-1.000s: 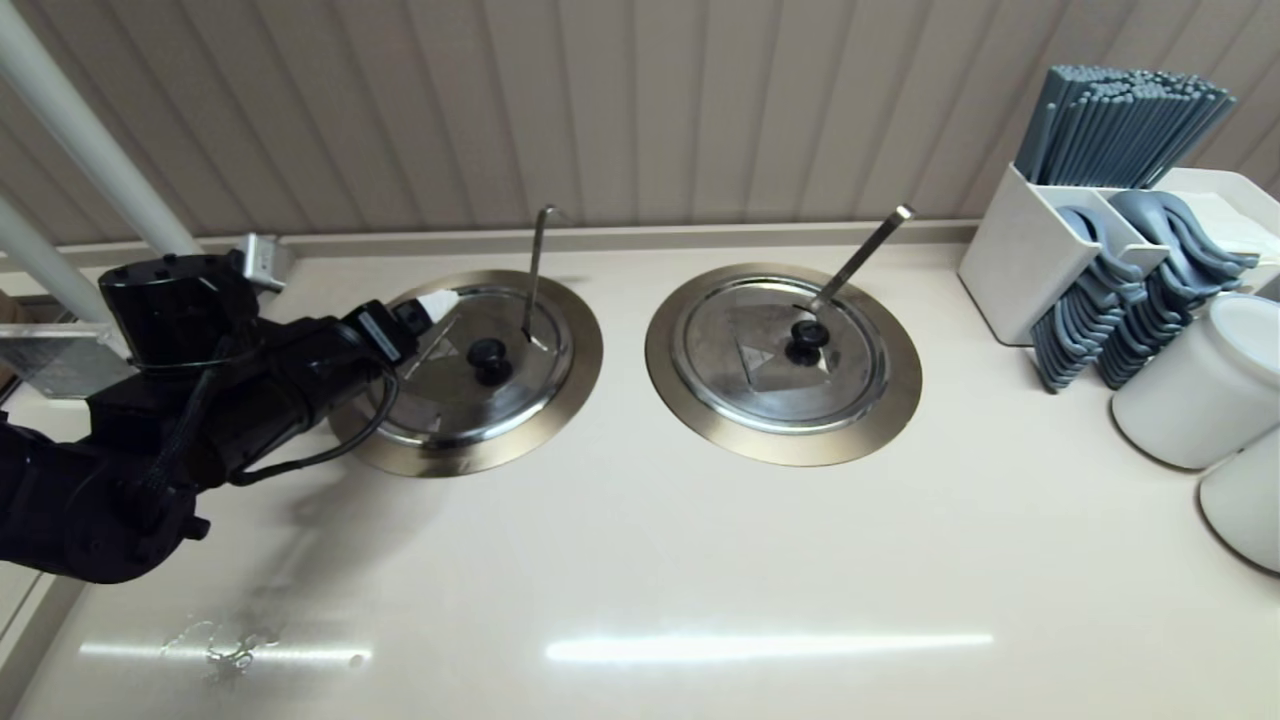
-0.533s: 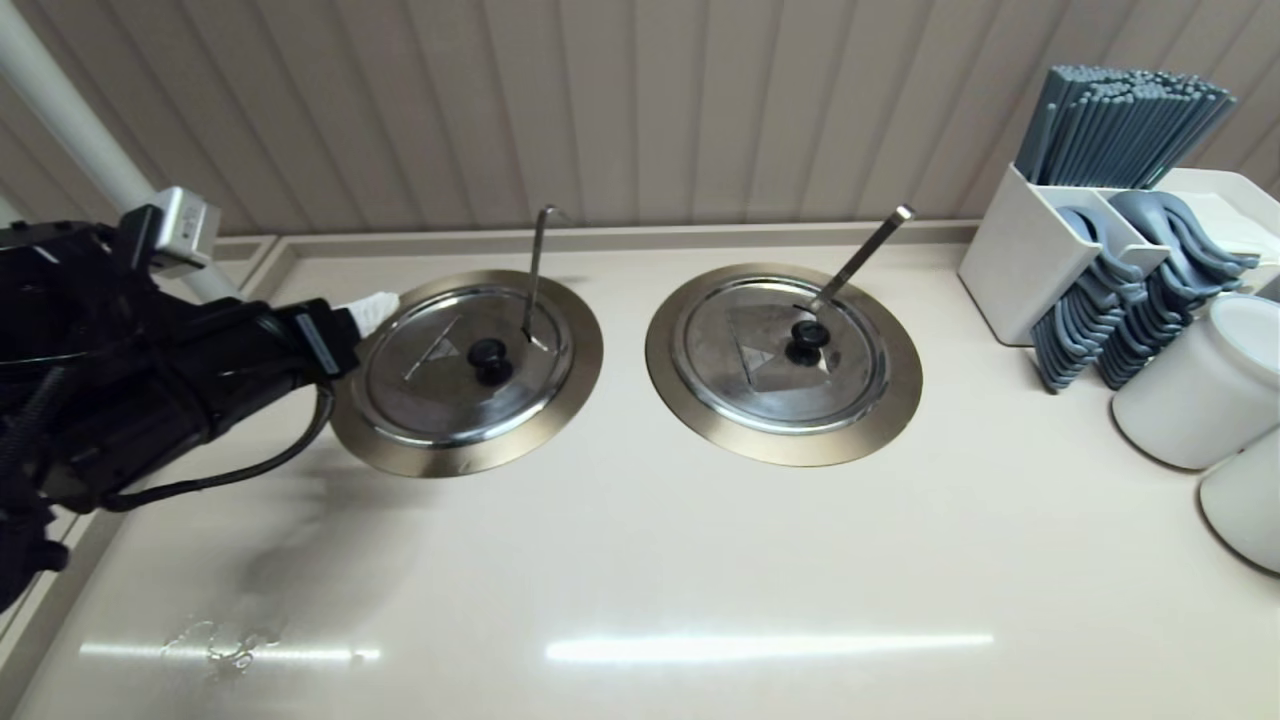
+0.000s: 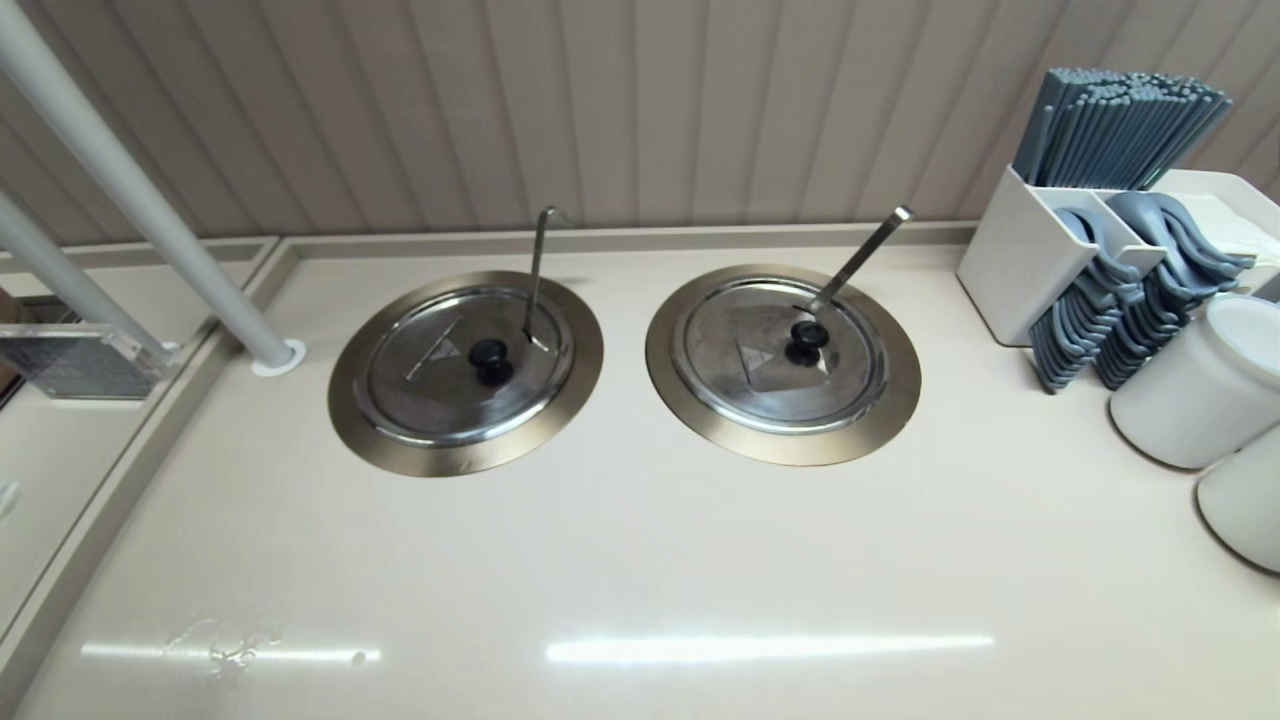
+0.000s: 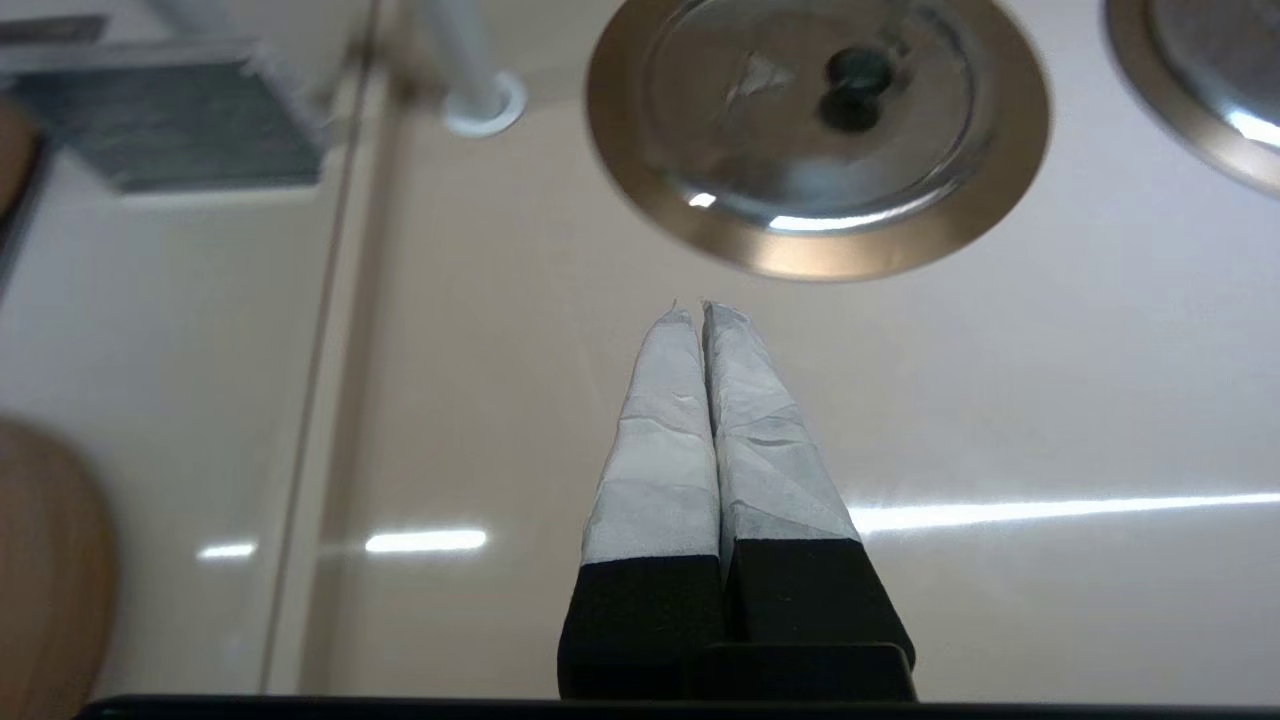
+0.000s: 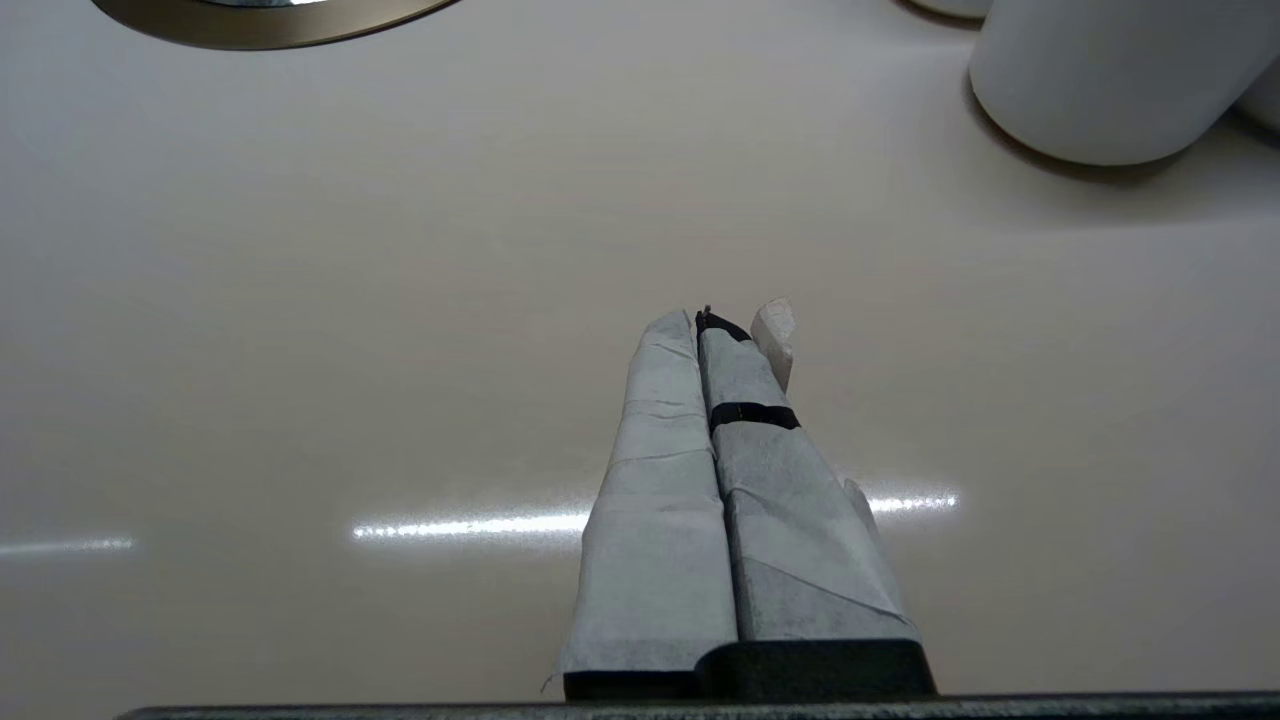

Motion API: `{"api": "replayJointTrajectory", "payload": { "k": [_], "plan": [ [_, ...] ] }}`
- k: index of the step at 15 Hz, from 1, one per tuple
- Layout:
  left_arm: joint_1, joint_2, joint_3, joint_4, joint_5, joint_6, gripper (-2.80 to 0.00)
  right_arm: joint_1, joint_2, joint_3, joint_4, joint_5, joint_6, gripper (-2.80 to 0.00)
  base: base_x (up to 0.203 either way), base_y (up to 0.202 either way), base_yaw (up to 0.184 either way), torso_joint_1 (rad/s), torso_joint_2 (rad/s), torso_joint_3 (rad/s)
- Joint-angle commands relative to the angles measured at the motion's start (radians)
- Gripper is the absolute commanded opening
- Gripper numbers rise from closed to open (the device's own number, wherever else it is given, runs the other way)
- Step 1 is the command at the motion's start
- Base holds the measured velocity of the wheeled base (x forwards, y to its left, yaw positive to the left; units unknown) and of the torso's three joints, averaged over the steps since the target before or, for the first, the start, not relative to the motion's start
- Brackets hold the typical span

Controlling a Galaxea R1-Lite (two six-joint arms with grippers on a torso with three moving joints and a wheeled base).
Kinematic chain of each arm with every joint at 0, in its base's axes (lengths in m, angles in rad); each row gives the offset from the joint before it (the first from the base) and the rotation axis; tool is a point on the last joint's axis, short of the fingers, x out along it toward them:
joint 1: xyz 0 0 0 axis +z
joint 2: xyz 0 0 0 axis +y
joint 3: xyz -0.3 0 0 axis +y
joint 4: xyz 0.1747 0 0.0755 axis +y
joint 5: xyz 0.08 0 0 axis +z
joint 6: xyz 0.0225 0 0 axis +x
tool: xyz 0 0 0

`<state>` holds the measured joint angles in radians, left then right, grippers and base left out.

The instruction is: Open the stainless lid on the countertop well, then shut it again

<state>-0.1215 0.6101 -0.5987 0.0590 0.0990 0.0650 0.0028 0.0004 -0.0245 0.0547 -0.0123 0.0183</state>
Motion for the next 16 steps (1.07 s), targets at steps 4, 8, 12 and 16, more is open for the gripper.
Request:
{"api": "replayJointTrajectory", "payload": {
  "k": [4, 8, 12, 16],
  "plan": [
    [0.040, -0.325, 0.248, 0.181, 0.124, 0.051, -2.80, 0.000, 0.000, 0.000, 0.001, -0.001, 0.000, -2.80, 0.000, 0.000, 0.000, 0.000, 0.00, 0.000],
    [0.098, -0.353, 0.250, -0.053, 0.223, 0.314, -2.80, 0.000, 0.000, 0.000, 0.001, 0.000, -0.001, -2.80, 0.000, 0.000, 0.000, 0.000, 0.00, 0.000],
    [0.155, -0.414, 0.199, -0.031, 0.295, 0.331, -2.80, 0.000, 0.000, 0.000, 0.001, 0.000, -0.001, -2.80, 0.000, 0.000, 0.000, 0.000, 0.00, 0.000],
    [0.135, -0.570, 0.296, 0.022, 0.149, 0.322, -2.80, 0.000, 0.000, 0.000, 0.001, 0.000, -0.003, -2.80, 0.000, 0.000, 0.000, 0.000, 0.00, 0.000]
  ]
}}
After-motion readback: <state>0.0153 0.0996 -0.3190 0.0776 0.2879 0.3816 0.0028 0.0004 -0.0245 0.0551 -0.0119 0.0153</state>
